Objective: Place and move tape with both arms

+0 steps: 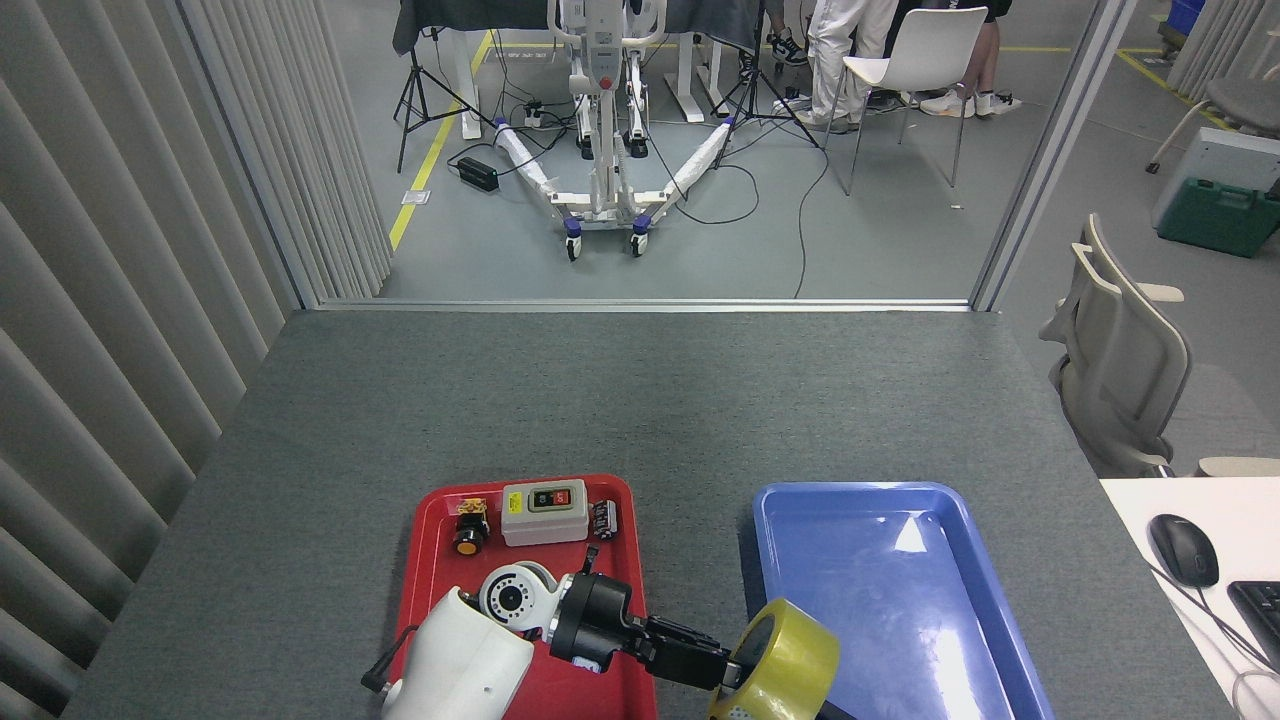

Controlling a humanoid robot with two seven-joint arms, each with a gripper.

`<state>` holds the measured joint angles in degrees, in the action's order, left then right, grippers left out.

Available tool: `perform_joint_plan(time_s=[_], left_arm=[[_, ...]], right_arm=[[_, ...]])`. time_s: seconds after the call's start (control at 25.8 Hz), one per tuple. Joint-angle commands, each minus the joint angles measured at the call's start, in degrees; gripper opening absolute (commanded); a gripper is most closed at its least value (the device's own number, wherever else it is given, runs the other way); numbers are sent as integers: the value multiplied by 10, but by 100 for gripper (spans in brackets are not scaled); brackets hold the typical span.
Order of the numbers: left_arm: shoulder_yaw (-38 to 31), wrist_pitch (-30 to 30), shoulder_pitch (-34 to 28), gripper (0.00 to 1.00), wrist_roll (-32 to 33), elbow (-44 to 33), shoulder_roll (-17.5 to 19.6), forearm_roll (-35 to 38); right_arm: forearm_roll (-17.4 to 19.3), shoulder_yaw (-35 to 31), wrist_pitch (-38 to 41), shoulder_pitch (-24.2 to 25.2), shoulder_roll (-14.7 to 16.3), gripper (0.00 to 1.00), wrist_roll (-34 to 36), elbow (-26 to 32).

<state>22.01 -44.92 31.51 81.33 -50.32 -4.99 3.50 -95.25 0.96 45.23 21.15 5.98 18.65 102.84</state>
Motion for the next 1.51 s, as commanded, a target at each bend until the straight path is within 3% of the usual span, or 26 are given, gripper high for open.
perform_joint_plan(time_s=[0.0,0.08,0.27,0.43,0.54,0.7,0.74,0.77,0.89,1.05,1.2,1.35,1.47], left_arm=[[-13,-1,-6,100,-13,-20,5,-13],[-35,28,-18,100,-59,-53,14,-24],[-55,43,-44,100,-286,-56,61,-17],[-101,83,-101,100,-398,-99,79,24],[-103,149,-127,100,-496,-145,91,85],[-101,235,-175,100,-601,-269,111,251],[-99,256,-192,100,-622,-303,114,302],[-97,274,-208,100,-641,-328,114,348],[-93,309,-226,100,-674,-341,119,432],[-92,357,-230,98,-706,-341,154,544],[-87,418,-277,92,-761,-392,168,614],[-64,505,-297,92,-845,-415,167,666],[-35,555,-303,92,-910,-420,163,716]], right_arm=[[0,-3,-2,2,1,0,-11,0],[0,-4,-2,2,1,0,-11,0],[3,-15,-2,3,0,0,-11,0],[10,-27,-2,3,2,0,-10,0],[19,-41,-2,2,11,12,-10,0],[19,-62,-75,-12,23,11,-23,0],[19,-64,-84,-18,25,6,-41,0],[20,-64,-89,-24,25,0,-73,0],[31,-65,-105,-44,34,0,-226,0],[67,-64,-160,-77,40,0,-426,0],[96,-63,-190,-123,57,0,-579,-1],[155,-62,-234,-172,70,0,-722,-5],[205,-54,-328,-203,70,0,-819,-9]])
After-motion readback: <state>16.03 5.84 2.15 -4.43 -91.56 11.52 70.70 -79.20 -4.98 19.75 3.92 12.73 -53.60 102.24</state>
